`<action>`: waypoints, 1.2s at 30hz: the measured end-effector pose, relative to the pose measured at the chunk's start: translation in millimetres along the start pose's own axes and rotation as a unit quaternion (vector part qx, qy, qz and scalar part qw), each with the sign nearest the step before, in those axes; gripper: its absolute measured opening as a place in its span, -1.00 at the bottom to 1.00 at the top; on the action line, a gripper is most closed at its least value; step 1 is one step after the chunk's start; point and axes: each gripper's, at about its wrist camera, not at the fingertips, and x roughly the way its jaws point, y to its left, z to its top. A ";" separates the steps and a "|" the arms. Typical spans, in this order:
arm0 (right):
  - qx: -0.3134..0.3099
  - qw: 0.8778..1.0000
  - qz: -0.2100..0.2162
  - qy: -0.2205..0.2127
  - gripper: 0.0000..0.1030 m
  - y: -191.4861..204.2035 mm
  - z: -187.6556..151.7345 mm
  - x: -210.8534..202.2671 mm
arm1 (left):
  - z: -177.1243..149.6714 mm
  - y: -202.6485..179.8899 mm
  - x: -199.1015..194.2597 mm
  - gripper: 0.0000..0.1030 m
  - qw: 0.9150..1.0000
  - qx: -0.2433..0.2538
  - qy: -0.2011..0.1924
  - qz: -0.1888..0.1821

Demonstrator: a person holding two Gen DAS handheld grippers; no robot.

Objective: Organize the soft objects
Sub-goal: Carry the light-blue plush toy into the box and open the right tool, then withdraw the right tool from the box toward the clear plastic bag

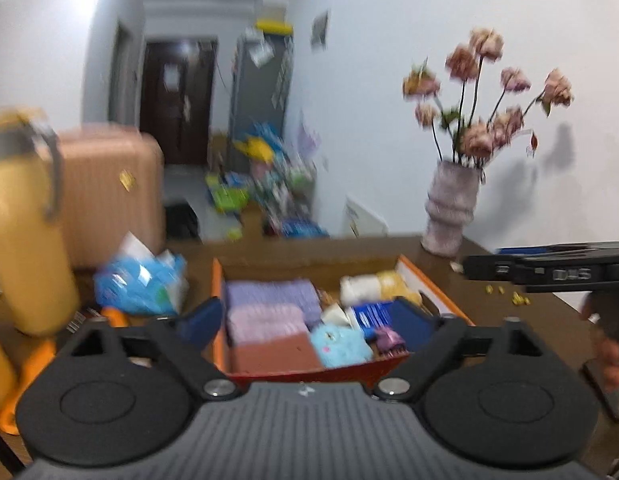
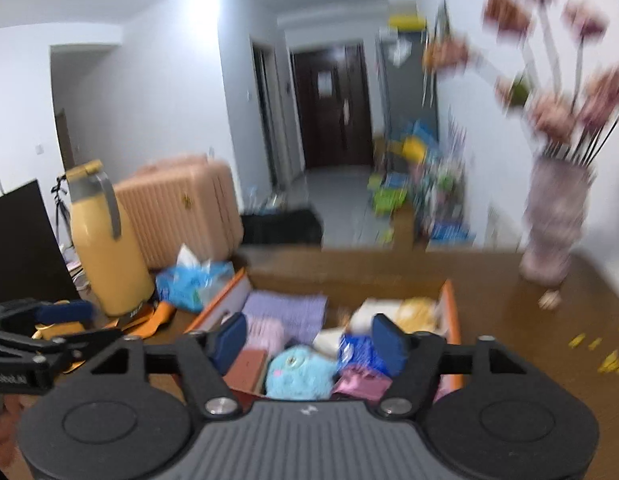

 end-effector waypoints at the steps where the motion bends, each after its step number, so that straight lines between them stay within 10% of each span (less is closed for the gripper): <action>1: -0.010 1.000 -0.008 -0.017 0.64 3.8 -1.1 -13.7 | -0.9 -3.4 -9.8 1.00 1.000 0.006 -0.013 0.008; 6: -0.080 0.989 -0.050 -0.114 0.91 24.3 -32.4 -85.2 | -17.1 -19.7 -54.0 1.00 0.997 0.043 -0.046 0.040; 16: -0.081 0.983 -0.065 -0.150 0.92 44.9 -89.8 -168.7 | -63.3 -28.5 -122.5 1.00 0.997 0.037 -0.060 0.044; 26: 0.002 0.993 -0.027 -0.113 0.92 59.4 -205.0 -231.0 | -153.3 -22.4 -196.1 1.00 0.999 -0.018 -0.048 0.015; 36: 0.033 0.997 -0.039 -0.061 0.85 52.7 -221.6 -204.3 | -163.5 -37.2 -154.1 1.00 0.999 -0.026 -0.006 -0.025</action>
